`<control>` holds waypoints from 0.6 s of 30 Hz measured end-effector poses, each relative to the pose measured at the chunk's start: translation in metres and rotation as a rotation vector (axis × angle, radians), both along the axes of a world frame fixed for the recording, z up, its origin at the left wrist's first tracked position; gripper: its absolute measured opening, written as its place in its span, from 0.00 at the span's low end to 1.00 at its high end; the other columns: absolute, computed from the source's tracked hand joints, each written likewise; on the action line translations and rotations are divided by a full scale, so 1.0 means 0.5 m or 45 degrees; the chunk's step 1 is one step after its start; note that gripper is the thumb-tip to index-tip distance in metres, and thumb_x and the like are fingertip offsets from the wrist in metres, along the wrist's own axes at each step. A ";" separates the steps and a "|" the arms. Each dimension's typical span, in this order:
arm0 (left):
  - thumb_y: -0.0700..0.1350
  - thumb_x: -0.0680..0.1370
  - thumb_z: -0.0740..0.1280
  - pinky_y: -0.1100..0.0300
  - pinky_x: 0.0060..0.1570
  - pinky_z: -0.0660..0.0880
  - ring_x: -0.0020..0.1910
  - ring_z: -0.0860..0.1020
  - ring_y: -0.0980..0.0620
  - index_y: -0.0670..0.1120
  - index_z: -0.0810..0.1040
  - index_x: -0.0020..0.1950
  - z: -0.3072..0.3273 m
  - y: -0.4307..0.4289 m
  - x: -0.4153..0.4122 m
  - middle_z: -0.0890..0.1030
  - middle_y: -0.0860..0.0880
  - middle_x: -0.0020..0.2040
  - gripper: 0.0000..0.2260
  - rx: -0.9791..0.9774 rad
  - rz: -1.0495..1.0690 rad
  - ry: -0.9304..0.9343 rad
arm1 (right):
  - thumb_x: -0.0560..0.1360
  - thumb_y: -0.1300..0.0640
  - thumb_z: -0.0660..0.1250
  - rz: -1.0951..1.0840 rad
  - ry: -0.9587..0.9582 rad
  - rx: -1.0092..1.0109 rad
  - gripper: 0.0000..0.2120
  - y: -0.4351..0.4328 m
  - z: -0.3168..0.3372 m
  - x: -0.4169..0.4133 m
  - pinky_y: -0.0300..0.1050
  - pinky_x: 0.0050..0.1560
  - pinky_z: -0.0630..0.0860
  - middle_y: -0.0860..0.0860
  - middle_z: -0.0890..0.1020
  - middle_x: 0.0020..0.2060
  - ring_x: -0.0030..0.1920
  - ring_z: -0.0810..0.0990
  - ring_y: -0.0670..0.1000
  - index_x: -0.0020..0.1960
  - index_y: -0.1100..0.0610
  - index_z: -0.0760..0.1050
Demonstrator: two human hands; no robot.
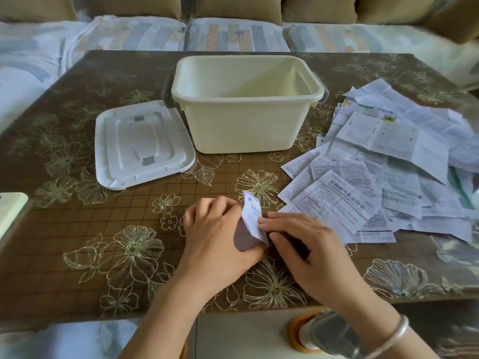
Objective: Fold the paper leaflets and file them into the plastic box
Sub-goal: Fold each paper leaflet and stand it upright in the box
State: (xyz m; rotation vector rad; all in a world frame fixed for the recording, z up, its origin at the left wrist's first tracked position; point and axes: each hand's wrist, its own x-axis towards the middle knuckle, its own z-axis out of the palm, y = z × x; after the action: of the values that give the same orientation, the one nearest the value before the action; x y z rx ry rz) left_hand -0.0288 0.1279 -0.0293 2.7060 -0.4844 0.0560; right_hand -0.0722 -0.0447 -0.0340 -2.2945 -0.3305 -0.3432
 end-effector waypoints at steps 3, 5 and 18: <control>0.72 0.63 0.52 0.59 0.59 0.52 0.61 0.62 0.56 0.55 0.74 0.60 -0.004 0.004 -0.001 0.70 0.62 0.59 0.34 -0.006 0.008 0.042 | 0.77 0.53 0.65 0.031 -0.078 -0.106 0.09 0.002 -0.013 0.002 0.46 0.58 0.74 0.38 0.81 0.54 0.61 0.75 0.43 0.54 0.49 0.82; 0.73 0.65 0.58 0.62 0.60 0.52 0.61 0.61 0.59 0.59 0.68 0.67 0.002 0.013 -0.004 0.68 0.66 0.58 0.34 -0.089 -0.010 0.091 | 0.77 0.52 0.64 0.022 -0.097 -0.196 0.10 0.003 -0.012 0.000 0.48 0.57 0.74 0.38 0.80 0.55 0.62 0.74 0.45 0.54 0.48 0.82; 0.68 0.71 0.60 0.48 0.73 0.57 0.75 0.56 0.51 0.64 0.74 0.67 -0.017 0.063 -0.017 0.63 0.54 0.76 0.26 -0.137 0.022 0.002 | 0.76 0.48 0.63 -0.002 -0.031 -0.268 0.11 0.006 0.010 0.007 0.46 0.56 0.73 0.36 0.80 0.51 0.58 0.74 0.44 0.50 0.47 0.83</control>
State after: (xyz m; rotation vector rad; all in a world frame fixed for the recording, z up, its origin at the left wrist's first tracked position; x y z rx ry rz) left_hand -0.0376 0.1595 -0.0375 2.6045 -0.4446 0.0828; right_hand -0.0687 -0.0416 -0.0291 -2.4984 -0.3935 -0.3518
